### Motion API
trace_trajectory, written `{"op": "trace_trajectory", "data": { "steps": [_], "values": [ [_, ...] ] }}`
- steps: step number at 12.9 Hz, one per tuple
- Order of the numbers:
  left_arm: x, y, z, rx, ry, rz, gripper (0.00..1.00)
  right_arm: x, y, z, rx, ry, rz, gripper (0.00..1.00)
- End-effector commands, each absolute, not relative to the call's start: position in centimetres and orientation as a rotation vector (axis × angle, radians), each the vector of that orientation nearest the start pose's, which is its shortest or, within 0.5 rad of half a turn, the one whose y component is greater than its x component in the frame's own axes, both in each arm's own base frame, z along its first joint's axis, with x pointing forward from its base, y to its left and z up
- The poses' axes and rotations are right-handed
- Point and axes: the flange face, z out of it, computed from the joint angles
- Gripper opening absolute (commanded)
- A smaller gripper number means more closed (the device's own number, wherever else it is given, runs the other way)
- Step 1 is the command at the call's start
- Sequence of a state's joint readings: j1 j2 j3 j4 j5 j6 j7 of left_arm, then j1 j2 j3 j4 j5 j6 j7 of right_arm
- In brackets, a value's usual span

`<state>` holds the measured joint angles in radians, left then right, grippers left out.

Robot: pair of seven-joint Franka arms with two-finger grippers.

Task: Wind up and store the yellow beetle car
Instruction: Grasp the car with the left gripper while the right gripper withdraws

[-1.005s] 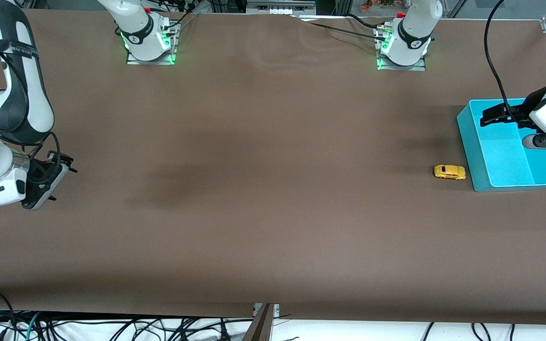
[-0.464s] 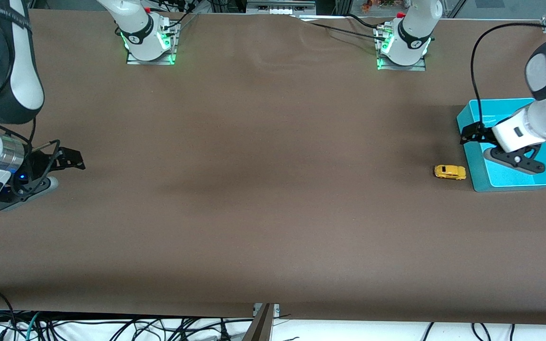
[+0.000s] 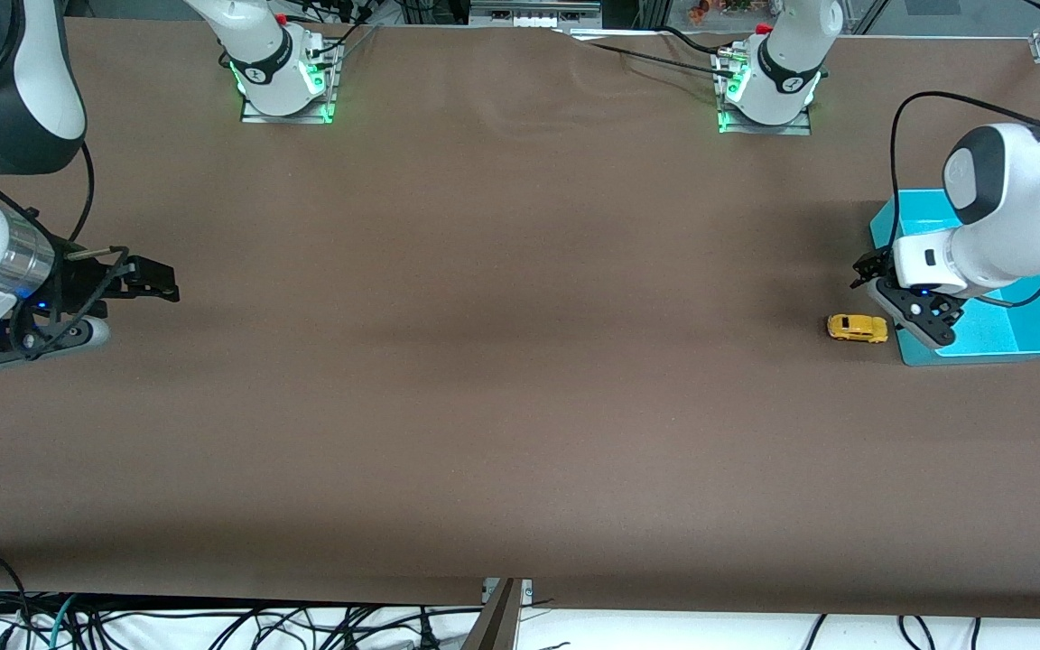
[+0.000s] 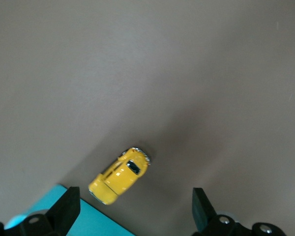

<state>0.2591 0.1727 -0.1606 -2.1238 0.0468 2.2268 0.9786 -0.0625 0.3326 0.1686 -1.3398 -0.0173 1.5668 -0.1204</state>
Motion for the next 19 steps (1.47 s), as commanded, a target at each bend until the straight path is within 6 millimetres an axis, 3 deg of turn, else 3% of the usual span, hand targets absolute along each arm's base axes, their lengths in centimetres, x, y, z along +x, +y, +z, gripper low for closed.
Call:
{"op": "trace_trajectory", "data": {
  "steps": [1, 5, 8, 9, 11, 12, 15, 16, 18, 19],
  "values": [
    [55.2, 6.1, 29.0, -2.578, 1.724, 0.074, 1.00, 64.4, 3.9, 55.8, -3.124, -0.298, 0.116, 1.00],
    [54.8, 8.8, 23.3, -2.361, 2.011, 0.060, 1.00, 63.6, 3.4, 59.3, -3.221, -0.315, -0.030, 1.00],
    [54.6, 10.0, 22.7, -2.281, 2.107, 0.061, 1.00, 62.9, 2.5, 61.7, -3.228, -0.292, -0.148, 1.00],
    [54.6, 10.0, 22.0, -2.263, 2.133, 0.067, 1.00, 61.6, 2.3, 61.5, -3.236, -0.280, -0.104, 1.00],
    [54.7, 10.0, 20.2, -2.212, 2.163, 0.034, 1.00, 60.0, -0.8, 60.4, -3.250, -0.188, -0.031, 1.00],
    [54.6, 10.2, 19.8, -2.214, 2.161, 0.032, 1.00, 59.5, -1.1, 60.2, -3.220, -0.166, -0.014, 1.00],
    [54.2, 10.9, 19.4, -2.232, 2.152, 0.039, 0.99, 57.6, -3.5, 59.1, -3.176, -0.063, 0.079, 1.00],
    [54.2, 10.9, 19.6, -2.230, 2.150, 0.037, 0.91, 57.0, -3.3, 59.0, -3.175, -0.060, 0.106, 1.00],
    [54.5, 10.9, 19.9, -2.188, 2.169, 0.047, 0.28, 56.6, -2.5, 58.8, -3.179, 0.012, 0.119, 1.00],
    [54.4, 11.0, 19.9, -2.197, 2.162, 0.047, 0.05, 56.6, -1.9, 58.7, -3.181, 0.015, 0.121, 1.00]
  ]
}}
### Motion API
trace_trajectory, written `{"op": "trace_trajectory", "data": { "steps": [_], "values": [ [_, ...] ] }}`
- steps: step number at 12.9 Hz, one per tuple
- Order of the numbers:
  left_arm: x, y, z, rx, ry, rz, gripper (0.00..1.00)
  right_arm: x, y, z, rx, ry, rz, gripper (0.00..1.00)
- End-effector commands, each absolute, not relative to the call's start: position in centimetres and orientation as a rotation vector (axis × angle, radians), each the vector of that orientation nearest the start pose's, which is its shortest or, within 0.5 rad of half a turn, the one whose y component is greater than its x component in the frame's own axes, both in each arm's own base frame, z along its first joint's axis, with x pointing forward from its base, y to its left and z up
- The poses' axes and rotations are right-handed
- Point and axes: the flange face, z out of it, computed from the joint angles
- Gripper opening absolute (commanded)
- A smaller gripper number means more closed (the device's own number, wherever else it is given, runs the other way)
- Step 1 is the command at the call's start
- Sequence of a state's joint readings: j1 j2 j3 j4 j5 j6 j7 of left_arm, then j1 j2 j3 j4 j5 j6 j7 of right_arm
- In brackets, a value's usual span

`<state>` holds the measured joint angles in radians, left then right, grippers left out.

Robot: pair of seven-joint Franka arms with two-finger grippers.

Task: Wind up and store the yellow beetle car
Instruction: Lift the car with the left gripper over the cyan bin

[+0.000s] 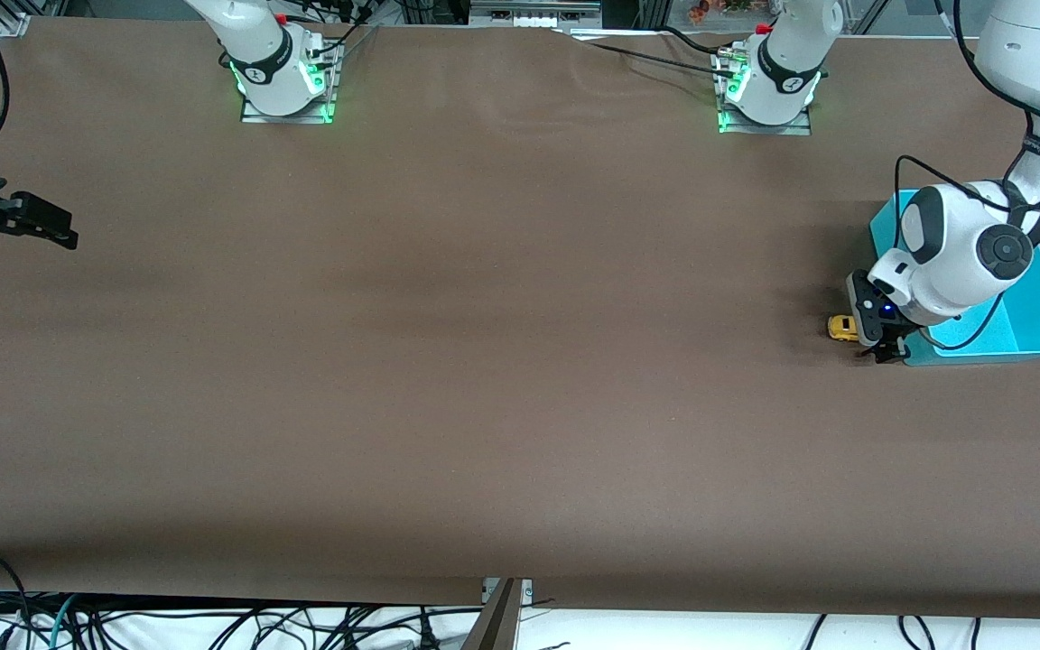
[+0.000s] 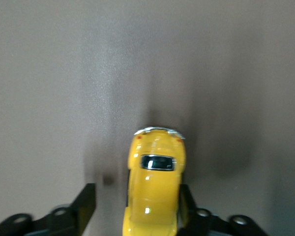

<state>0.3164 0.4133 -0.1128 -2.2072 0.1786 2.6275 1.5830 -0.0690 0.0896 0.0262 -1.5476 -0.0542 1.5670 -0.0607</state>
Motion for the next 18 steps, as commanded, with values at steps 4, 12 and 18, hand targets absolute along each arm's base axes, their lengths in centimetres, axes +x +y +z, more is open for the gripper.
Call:
{"op": "trace_trajectory", "data": {
  "steps": [4, 12, 18],
  "values": [
    [54.7, 11.1, 21.0, -2.180, 2.153, 0.035, 0.00, 57.3, -1.4, 57.8, -3.182, -0.027, 0.145, 1.00],
    [55.9, 6.6, 29.2, -2.302, 2.151, -0.026, 0.00, 57.7, -1.3, 57.7, -3.193, -0.026, 0.131, 1.00],
    [51.6, 15.4, 35.5, -2.384, 2.118, 0.115, 0.00, 57.8, -1.3, 57.7, -3.192, -0.019, 0.129, 1.00]
  ]
}}
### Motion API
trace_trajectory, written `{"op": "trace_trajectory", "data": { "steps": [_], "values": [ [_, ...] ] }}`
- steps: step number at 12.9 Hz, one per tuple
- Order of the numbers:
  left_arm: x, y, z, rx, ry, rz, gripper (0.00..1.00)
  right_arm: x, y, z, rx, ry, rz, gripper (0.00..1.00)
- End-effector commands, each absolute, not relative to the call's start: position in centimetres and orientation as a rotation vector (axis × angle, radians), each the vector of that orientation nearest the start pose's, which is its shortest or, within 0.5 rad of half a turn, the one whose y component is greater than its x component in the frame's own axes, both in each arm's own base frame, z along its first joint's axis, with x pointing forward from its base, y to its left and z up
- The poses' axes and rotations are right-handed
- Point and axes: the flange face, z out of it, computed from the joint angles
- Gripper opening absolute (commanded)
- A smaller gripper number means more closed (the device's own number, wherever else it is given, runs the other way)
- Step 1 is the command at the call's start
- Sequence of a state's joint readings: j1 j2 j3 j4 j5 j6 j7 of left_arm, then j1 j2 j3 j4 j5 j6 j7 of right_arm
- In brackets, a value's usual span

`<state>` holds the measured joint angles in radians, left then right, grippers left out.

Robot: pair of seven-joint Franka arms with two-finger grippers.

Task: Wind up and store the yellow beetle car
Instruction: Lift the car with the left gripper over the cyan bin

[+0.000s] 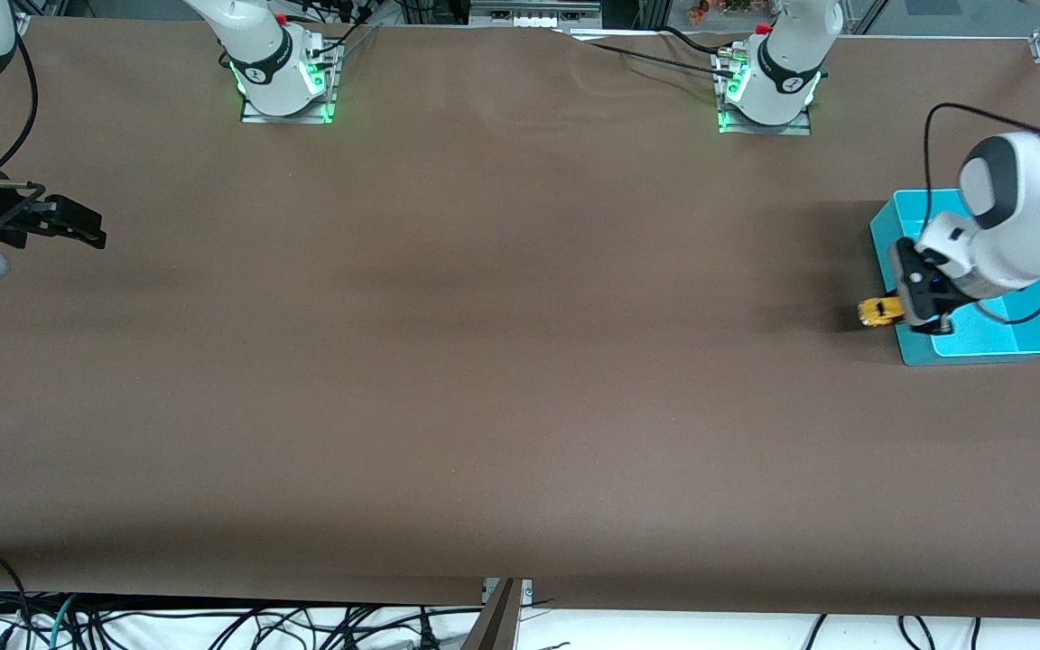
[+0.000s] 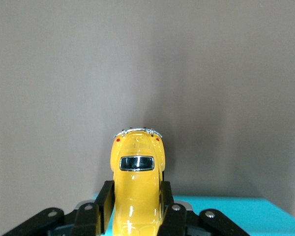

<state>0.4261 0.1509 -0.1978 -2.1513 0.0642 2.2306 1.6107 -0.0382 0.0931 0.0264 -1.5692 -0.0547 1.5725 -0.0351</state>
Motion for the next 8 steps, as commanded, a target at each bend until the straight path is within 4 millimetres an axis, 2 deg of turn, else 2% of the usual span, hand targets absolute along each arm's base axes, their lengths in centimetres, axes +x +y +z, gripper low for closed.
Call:
{"op": "trace_trajectory", "data": {
  "steps": [1, 3, 5, 7, 8],
  "values": [
    [51.0, 16.9, 36.3, -2.314, 2.184, 0.114, 0.00, 57.8, -1.3, 57.7, -3.193, -0.019, 0.129, 1.00],
    [49.0, 21.1, 36.1, -2.285, 2.210, 0.154, 0.00, 57.8, -1.1, 57.7, -3.193, -0.026, 0.129, 1.00],
    [46.4, 23.3, 33.3, -2.274, 2.214, 0.229, 0.00, 57.8, -1.1, 57.7, -3.193, -0.026, 0.129, 1.00],
    [43.6, 23.5, 29.1, -2.268, 2.217, 0.240, 0.00, 57.8, -1.1, 57.7, -3.193, -0.026, 0.129, 1.00],
    [42.2, 23.5, 27.6, -2.294, 2.210, 0.239, 0.00, 57.8, -1.1, 57.8, -3.193, -0.026, 0.126, 1.00]
  ]
}}
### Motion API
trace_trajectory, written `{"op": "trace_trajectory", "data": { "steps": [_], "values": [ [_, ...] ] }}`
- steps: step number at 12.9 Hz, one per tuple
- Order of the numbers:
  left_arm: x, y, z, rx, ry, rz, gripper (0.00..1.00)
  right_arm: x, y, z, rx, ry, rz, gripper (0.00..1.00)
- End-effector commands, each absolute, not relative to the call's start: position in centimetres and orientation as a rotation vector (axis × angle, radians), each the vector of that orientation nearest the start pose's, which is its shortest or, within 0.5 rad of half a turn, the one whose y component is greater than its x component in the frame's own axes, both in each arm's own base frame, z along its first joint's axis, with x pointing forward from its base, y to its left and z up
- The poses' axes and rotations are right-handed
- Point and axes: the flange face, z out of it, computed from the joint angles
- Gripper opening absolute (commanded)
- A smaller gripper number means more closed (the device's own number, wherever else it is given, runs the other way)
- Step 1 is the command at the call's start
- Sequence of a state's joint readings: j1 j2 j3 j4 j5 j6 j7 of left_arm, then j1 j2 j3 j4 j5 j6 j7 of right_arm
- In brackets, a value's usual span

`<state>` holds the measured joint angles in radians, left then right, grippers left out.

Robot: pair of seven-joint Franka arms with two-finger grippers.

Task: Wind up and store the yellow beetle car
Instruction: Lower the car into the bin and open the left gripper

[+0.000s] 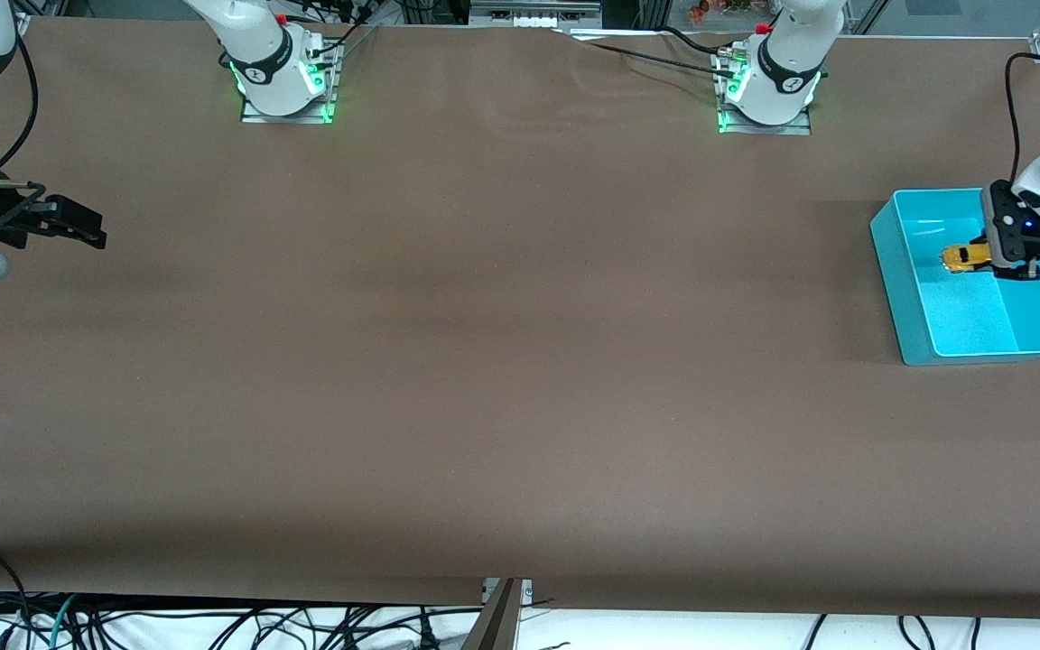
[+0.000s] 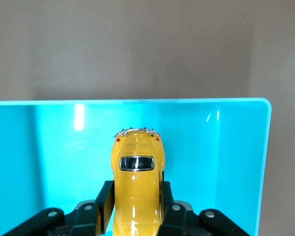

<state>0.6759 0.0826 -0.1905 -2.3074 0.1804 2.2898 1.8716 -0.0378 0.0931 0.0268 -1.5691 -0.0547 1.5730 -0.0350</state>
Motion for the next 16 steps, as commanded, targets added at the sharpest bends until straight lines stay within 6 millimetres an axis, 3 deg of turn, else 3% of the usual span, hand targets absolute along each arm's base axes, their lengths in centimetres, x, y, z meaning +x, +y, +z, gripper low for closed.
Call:
{"op": "trace_trajectory", "data": {
  "steps": [1, 5, 8, 9, 10, 11, 12, 13, 15, 16],
  "values": [
    [41.0, 23.3, 26.4, -2.328, 2.197, 0.243, 0.00, 57.8, -1.1, 57.7, -3.193, -0.026, 0.129, 1.00],
    [38.1, 23.0, 21.9, -2.404, 2.151, 0.217, 0.00, 58.0, -1.1, 58.0, -3.193, -0.028, 0.126, 1.00],
    [37.3, 24.6, 20.9, -2.346, 2.171, 0.251, 0.01, 58.0, -1.0, 58.0, -3.193, -0.030, 0.124, 1.00],
    [37.1, 24.9, 20.7, -2.361, 2.160, 0.250, 0.07, 58.0, -1.0, 57.9, -3.192, -0.028, 0.124, 1.00],
    [36.8, 25.2, 20.3, -2.375, 2.158, 0.250, 0.28, 58.0, -1.0, 58.0, -3.192, -0.028, 0.124, 1.00],
    [36.6, 25.5, 20.3, -2.384, 2.149, 0.250, 0.40, 58.0, -1.1, 58.2, -3.193, -0.028, 0.119, 1.00],
    [36.6, 25.4, 20.3, -2.382, 2.150, 0.250, 0.85, 58.1, -1.1, 58.2, -3.194, -0.028, 0.114, 1.00],
    [36.7, 25.4, 20.6, -2.382, 2.145, 0.251, 1.00, 58.1, -1.1, 58.2, -3.194, -0.028, 0.114, 1.00],
    [38.1, 25.0, 22.2, -2.349, 2.131, 0.244, 1.00, 58.1, -1.0, 58.2, -3.194, -0.030, 0.114, 1.00],
    [40.0, 23.7, 24.0, -2.283, 2.146, 0.235, 1.00, 58.1, -1.1, 58.2, -3.194, -0.030, 0.114, 1.00]
  ]
}}
